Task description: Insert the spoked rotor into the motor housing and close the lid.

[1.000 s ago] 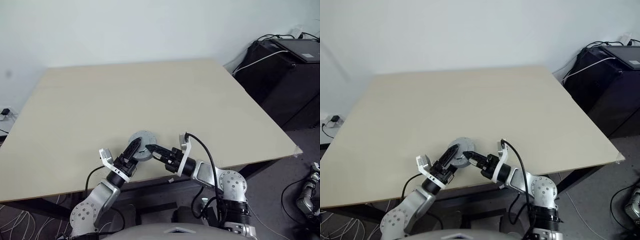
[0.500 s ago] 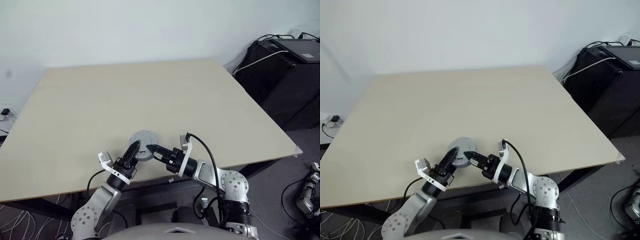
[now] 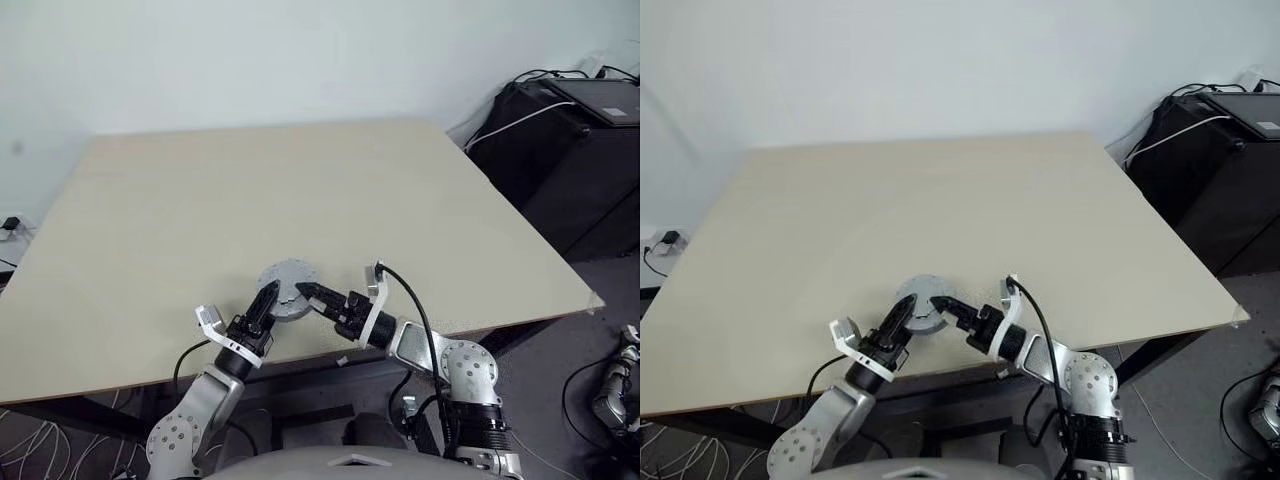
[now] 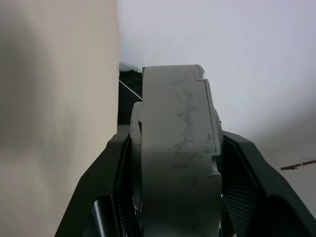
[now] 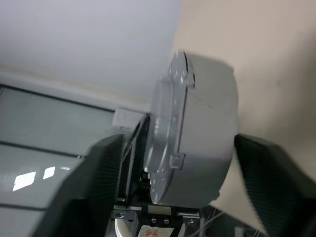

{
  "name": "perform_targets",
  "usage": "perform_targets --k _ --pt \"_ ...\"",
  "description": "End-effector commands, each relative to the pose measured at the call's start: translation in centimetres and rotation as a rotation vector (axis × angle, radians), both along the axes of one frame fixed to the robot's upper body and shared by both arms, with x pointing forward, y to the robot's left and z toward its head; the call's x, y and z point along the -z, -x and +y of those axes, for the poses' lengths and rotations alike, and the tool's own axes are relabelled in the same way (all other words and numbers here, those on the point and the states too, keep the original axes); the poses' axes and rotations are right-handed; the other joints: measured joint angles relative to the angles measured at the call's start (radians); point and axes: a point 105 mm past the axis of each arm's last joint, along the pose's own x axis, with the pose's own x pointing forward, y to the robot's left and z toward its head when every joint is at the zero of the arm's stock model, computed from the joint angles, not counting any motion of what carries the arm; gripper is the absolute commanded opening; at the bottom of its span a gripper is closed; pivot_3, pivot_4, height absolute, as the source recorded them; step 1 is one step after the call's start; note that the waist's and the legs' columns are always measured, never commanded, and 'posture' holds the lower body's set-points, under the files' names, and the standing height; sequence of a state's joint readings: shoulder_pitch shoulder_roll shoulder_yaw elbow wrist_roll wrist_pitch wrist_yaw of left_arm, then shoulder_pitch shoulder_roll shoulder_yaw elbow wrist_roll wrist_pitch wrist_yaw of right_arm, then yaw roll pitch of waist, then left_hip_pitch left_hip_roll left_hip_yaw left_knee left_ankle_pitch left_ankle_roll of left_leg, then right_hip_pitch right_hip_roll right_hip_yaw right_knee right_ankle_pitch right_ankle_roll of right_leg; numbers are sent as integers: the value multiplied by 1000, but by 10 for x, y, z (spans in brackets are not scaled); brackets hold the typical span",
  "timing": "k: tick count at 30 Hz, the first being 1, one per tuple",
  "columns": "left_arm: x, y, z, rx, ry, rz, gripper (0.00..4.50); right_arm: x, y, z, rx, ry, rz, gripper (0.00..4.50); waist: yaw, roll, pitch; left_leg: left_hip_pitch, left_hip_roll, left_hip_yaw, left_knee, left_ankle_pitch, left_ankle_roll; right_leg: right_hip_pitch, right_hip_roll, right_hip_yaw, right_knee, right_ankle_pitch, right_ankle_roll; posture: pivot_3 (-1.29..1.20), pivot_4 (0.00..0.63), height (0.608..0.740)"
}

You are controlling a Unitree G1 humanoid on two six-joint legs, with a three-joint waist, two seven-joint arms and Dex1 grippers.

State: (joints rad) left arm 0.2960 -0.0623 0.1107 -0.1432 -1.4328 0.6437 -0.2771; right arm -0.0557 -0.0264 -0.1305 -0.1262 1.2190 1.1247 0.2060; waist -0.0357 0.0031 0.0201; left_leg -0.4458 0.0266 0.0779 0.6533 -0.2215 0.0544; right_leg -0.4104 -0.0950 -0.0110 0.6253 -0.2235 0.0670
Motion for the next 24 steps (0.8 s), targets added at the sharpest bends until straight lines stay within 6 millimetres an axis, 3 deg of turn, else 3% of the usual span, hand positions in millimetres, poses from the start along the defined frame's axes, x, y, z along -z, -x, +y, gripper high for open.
perform_targets --k 1,6,13,17,24 --pt "-24 -13 1 -67 58 -97 2119 -9 -4 -10 43 12 -51 4500 0 0 0 0 0 0 0 0 0 0 0 0 0 0 0 0 0 740" --pt "-25 -25 23 -172 13 -109 2119 0 -5 -27 94 231 -148 4500 6 0 0 0 0 0 0 0 0 0 0 0 0 0 0 0 0 740" --pt "-15 -50 69 -381 -87 -37 2119 1 -6 -50 171 662 -590 4500 13 -2 -1 0 -2 0 3 0 0 1 1 0 0 0 1 0 0 740" --pt "-13 -65 85 -435 -125 -14 2119 2 1 -57 191 765 -757 4500 17 -6 -1 0 -5 0 5 0 0 3 3 0 0 0 2 0 0 740" --pt "-12 -90 92 -395 -186 -7 2119 7 12 -69 195 869 -886 4500 24 -13 1 0 -1 0 9 0 0 4 3 0 0 2 5 0 0 740"
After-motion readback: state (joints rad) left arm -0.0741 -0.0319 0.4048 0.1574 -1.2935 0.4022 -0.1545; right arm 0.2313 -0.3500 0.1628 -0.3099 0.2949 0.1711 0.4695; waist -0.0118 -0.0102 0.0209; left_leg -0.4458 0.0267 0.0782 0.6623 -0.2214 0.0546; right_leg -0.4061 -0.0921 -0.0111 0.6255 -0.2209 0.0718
